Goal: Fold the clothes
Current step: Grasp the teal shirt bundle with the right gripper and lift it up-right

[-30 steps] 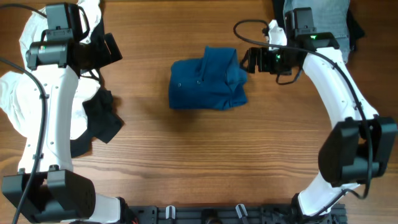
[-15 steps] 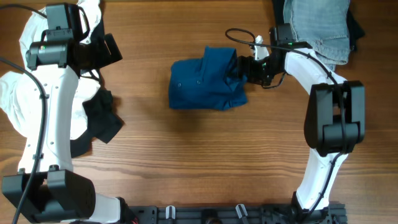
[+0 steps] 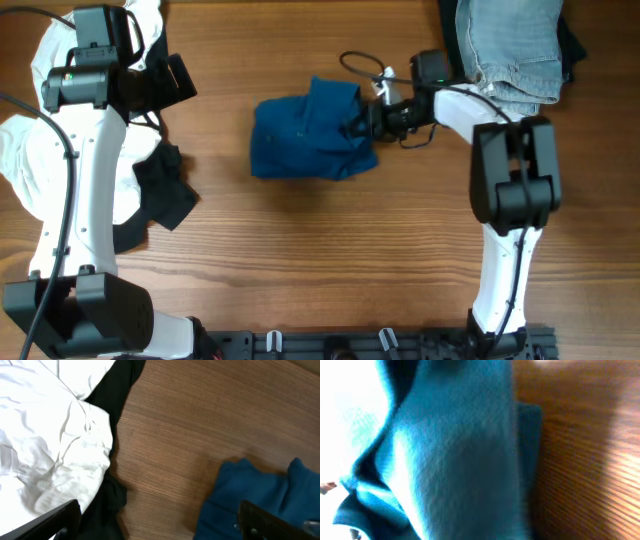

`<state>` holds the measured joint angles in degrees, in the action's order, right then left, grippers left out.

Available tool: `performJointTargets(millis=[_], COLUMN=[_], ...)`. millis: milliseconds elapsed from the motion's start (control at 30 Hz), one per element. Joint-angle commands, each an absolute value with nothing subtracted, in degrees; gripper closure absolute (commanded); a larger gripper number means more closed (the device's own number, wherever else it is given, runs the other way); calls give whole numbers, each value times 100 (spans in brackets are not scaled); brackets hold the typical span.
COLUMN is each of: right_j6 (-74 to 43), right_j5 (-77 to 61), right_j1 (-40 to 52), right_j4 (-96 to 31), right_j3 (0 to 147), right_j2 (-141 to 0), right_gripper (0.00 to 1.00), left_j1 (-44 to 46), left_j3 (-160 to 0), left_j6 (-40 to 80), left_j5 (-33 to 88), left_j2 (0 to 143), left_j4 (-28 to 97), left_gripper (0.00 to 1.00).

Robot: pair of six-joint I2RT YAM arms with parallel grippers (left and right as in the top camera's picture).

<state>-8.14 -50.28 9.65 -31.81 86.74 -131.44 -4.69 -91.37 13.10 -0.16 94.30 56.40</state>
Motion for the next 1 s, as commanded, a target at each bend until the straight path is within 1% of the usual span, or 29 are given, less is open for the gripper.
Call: performJointTargets(millis=[0,200,333,433,533,700,967], right_j6=[-749,-779,-1063,-1409,-2040,-2764,-3428], right_j5=[-4646,-5242,-5411,-5389,-5376,-5092,-5024], right_j1=[1223,1120,1028,1020,1020,1020,880], right_j4=[-3089,-2961,-2961,-2895,-2659,-2209,-1404], right_j3=[8484,8685,8809,8818,8818,8818,8818], right_j2=[-13625,-13522,-12995,-12269,-11544,-10680,-10208], right_gripper=[96,96,96,96,96,96,96], left_j1=[-515,-515,-515,-515,-515,-515,-515], left_j3=[-9153,-9150,-9150,-9153,-9153,-9153,-9153], left_j6=[1219,1219,1221,1221,1221,1221,1219], left_j5=[-73,-73,-71,-73,-73,-73,-73], left_j2=[9478,9535,9553,9553,9553,9553,9553], left_j4=[5621,5629,5627,5623,5625,5623,5623], left_gripper=[0,0,0,0,0,0,0])
